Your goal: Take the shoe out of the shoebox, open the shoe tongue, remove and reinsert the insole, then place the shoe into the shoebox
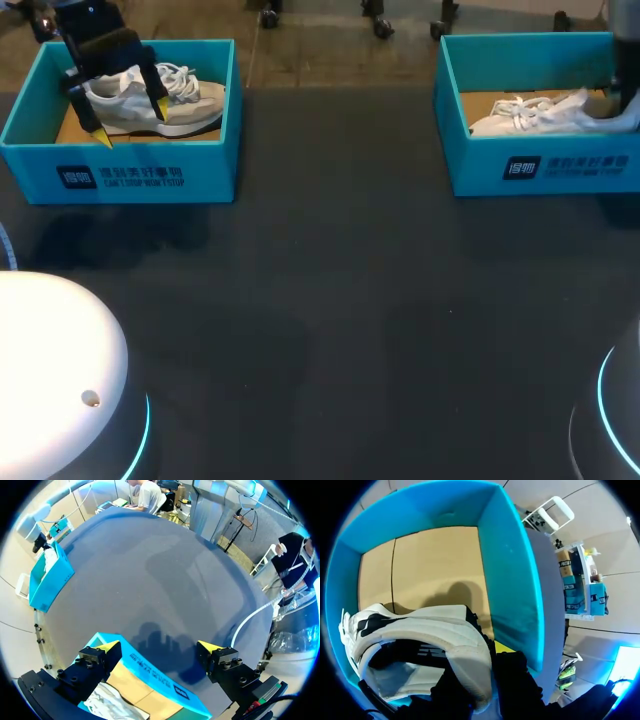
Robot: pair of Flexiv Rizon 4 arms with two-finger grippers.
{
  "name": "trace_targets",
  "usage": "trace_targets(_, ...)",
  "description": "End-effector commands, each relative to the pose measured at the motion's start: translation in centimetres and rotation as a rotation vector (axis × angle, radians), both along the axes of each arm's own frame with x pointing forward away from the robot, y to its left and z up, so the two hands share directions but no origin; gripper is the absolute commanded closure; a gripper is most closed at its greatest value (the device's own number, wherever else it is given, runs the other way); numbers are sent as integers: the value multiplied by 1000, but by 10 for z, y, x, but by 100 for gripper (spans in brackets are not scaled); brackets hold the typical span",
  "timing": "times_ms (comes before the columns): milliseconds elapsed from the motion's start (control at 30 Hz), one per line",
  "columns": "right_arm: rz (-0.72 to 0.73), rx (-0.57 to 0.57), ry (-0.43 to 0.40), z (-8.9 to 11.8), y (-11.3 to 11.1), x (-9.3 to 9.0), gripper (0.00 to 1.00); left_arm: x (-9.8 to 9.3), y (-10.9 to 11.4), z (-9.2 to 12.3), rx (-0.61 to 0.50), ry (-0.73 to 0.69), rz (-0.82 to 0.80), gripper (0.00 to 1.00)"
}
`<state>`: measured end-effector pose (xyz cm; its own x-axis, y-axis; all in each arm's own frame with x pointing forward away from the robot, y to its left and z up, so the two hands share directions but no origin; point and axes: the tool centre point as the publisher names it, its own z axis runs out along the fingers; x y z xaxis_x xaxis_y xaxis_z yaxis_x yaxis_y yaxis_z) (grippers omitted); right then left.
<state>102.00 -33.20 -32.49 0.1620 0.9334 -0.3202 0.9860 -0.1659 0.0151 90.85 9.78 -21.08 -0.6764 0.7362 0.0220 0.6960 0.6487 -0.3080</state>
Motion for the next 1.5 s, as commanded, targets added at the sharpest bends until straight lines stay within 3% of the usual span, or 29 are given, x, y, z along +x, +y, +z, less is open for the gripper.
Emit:
trace_targets(33,-2,9,-10,-7,-1,0,100,1,0,0,2,1,-1,0)
trace_targets(633,-19,42,-9,-41,1,9,100,1,0,0,2,1,-1,0)
trace_targets(1033,-35,74,27,-58,0,6,100,1,0,0,2,1,-1,0)
trace_targets(1067,-37,76,28,-58,0,5,94,1,0,0,2,1,-1,0)
trace_targets(1133,-40,81,28,-54,1,4,60,1,0,0,2,1,-1,0)
trace_targets(1200,-42,83,24,-51,0,4,45,1,0,0,2,1,-1,0)
trace_targets(1233,-43,82,19,-48,0,4,0,1,0,0,2,1,-1,0)
trace_targets(1500,-44,106,-6,-28,-1,3,0,1,0,0,2,1,-1,0)
